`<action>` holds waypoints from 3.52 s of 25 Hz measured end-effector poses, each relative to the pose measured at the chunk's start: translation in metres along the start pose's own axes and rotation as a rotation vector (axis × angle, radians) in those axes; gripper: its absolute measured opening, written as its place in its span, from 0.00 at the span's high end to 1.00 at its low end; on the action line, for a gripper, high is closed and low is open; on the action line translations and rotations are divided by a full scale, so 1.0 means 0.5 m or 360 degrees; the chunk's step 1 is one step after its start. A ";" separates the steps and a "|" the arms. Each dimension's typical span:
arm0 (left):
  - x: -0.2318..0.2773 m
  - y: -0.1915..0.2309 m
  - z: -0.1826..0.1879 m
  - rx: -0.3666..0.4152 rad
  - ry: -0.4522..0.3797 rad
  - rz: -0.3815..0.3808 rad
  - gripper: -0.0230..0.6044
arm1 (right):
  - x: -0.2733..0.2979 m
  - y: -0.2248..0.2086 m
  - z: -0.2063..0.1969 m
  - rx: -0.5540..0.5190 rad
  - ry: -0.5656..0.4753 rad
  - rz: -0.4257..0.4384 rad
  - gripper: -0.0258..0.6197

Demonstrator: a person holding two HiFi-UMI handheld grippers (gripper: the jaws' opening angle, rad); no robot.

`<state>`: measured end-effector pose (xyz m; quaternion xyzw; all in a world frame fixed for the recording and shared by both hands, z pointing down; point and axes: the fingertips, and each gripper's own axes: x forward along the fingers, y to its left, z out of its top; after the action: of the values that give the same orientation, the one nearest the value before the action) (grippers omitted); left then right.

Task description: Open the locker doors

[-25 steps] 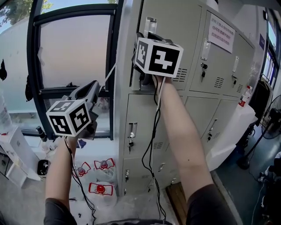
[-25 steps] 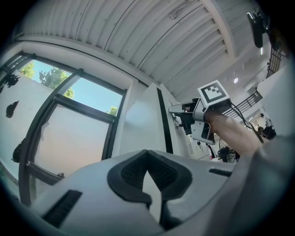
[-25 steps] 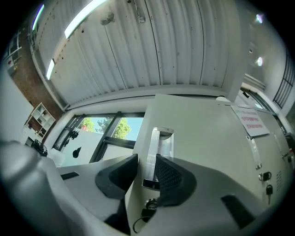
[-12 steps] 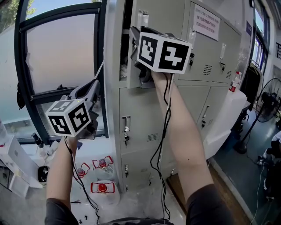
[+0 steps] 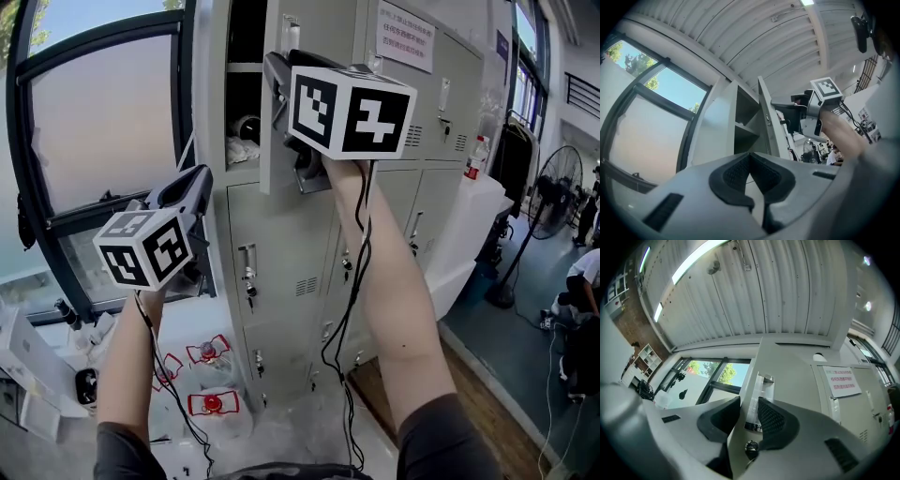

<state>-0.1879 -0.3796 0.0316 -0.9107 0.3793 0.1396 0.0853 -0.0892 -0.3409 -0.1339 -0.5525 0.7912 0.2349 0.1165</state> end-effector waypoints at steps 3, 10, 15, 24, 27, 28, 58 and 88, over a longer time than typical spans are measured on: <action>0.006 -0.017 -0.002 -0.0004 -0.0002 -0.0005 0.95 | -0.029 -0.005 0.011 -0.0080 -0.0026 -0.0032 0.75; 0.026 -0.058 0.000 -0.0052 -0.0026 0.0035 0.95 | -0.090 -0.030 0.030 -0.0170 -0.0039 0.0005 0.82; 0.040 -0.106 0.004 -0.0044 -0.0030 0.0041 0.95 | -0.131 -0.054 0.043 -0.0126 -0.0052 0.0067 0.84; 0.073 -0.188 0.003 -0.0047 -0.0019 0.0035 0.95 | -0.207 -0.127 0.064 -0.0114 -0.0076 0.0077 0.86; 0.085 -0.219 0.006 -0.0043 -0.0022 0.0024 0.95 | -0.229 -0.157 0.068 -0.0092 -0.0071 0.0084 0.86; 0.088 -0.230 0.006 -0.0040 -0.0022 0.0021 0.95 | -0.237 -0.167 0.069 -0.0084 -0.0070 0.0085 0.86; 0.161 -0.365 -0.020 -0.0023 0.0013 0.0062 0.95 | -0.337 -0.416 0.056 0.0087 -0.0125 0.0041 0.88; -0.042 -0.361 -0.180 -0.0237 0.0055 0.0419 0.95 | -0.535 -0.332 -0.161 0.0070 -0.0076 0.0166 0.52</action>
<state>-0.0560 -0.2635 0.1324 -0.8592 0.4854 0.1616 -0.0080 0.1682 -0.2085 0.0139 -0.5021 0.8208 0.2364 0.1349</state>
